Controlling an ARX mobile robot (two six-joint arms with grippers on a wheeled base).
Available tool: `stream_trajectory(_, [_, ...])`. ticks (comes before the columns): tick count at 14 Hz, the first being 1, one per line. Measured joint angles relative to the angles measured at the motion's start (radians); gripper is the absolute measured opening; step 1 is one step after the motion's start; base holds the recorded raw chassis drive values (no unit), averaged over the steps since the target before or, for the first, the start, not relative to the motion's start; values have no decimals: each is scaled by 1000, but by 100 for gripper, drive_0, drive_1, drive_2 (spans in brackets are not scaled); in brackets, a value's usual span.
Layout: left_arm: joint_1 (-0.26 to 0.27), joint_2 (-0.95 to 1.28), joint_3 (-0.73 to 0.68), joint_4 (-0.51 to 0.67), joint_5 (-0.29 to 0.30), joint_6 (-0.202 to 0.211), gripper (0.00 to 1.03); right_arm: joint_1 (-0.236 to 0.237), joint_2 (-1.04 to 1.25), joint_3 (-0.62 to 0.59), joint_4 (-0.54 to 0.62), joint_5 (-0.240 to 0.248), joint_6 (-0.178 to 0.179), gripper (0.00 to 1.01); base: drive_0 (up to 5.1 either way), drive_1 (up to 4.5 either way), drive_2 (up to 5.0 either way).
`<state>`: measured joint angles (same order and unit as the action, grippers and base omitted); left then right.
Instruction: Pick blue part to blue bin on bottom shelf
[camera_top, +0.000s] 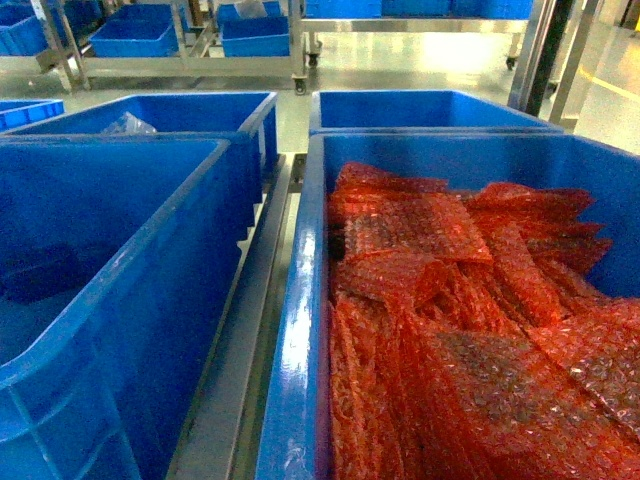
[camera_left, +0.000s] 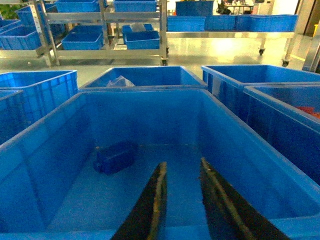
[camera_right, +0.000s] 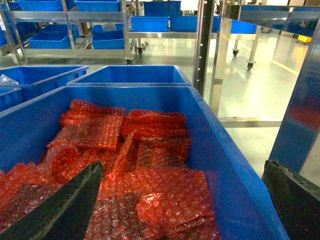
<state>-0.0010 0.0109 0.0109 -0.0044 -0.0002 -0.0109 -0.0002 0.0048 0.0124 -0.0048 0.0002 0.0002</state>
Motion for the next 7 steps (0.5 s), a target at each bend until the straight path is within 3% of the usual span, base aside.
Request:
stream_trajectory(6, [0, 0, 0, 0, 0, 0, 96, 0, 0, 0, 0, 0, 0, 98, 0, 0, 0])
stream_trajectory(7, [0, 0, 0, 0, 0, 0, 100, 0, 0, 0, 0, 0, 0, 98, 0, 0, 0])
